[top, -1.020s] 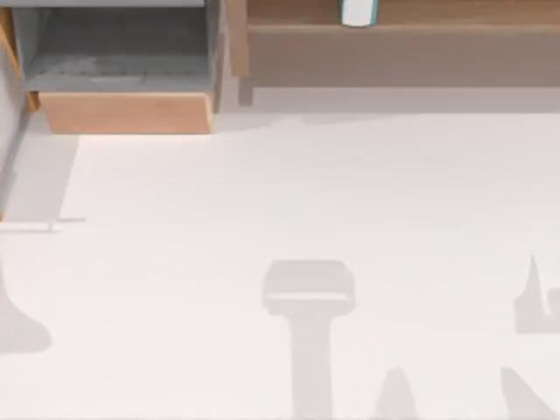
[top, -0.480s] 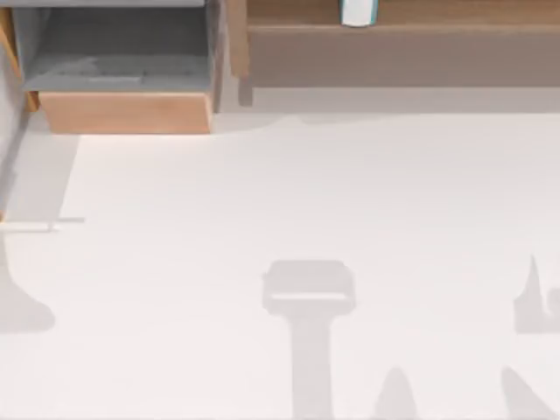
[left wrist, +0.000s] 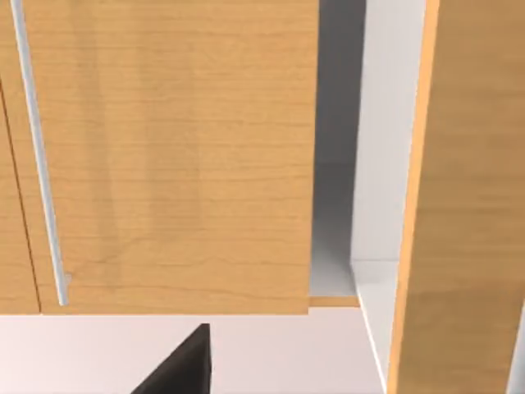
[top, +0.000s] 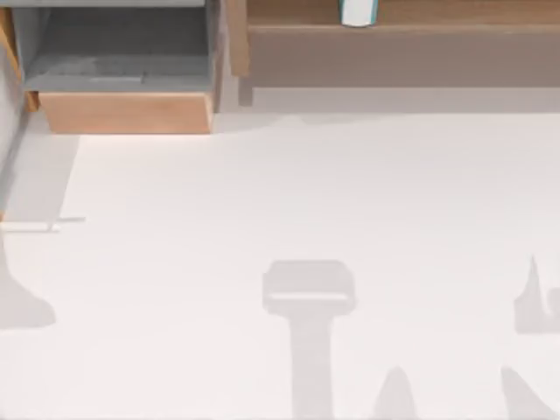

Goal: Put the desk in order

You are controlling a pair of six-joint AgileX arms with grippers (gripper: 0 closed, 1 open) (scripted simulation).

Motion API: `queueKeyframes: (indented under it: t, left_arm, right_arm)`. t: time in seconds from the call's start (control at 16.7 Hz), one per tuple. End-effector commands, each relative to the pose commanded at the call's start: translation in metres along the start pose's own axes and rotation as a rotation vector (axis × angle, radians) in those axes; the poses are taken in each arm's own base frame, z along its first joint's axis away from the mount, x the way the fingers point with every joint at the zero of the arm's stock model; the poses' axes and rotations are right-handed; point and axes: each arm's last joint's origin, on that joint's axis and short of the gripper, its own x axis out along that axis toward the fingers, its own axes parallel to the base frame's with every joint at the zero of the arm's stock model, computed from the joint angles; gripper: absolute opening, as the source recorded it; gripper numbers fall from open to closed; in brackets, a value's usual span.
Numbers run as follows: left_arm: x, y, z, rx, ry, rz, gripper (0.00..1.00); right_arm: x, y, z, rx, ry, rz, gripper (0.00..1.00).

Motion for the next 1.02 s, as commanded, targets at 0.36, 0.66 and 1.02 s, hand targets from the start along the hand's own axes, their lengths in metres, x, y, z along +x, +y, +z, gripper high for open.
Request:
queueKeyframes:
  t: [0.36, 0.66, 1.02]
  left_arm:
    - [0.0000, 0.0000, 0.0000, 0.000, 0.000, 0.000, 0.32]
    - [0.0000, 0.0000, 0.0000, 0.000, 0.000, 0.000, 0.00]
    - [0.0000, 0.0000, 0.0000, 0.000, 0.000, 0.000, 0.00]
  right_arm:
    - [0.0000, 0.0000, 0.0000, 0.000, 0.000, 0.000, 1.00]
    - [0.0000, 0.0000, 0.0000, 0.000, 0.000, 0.000, 1.00]
    - [0.0000, 0.0000, 0.0000, 0.000, 0.000, 0.000, 1.00]
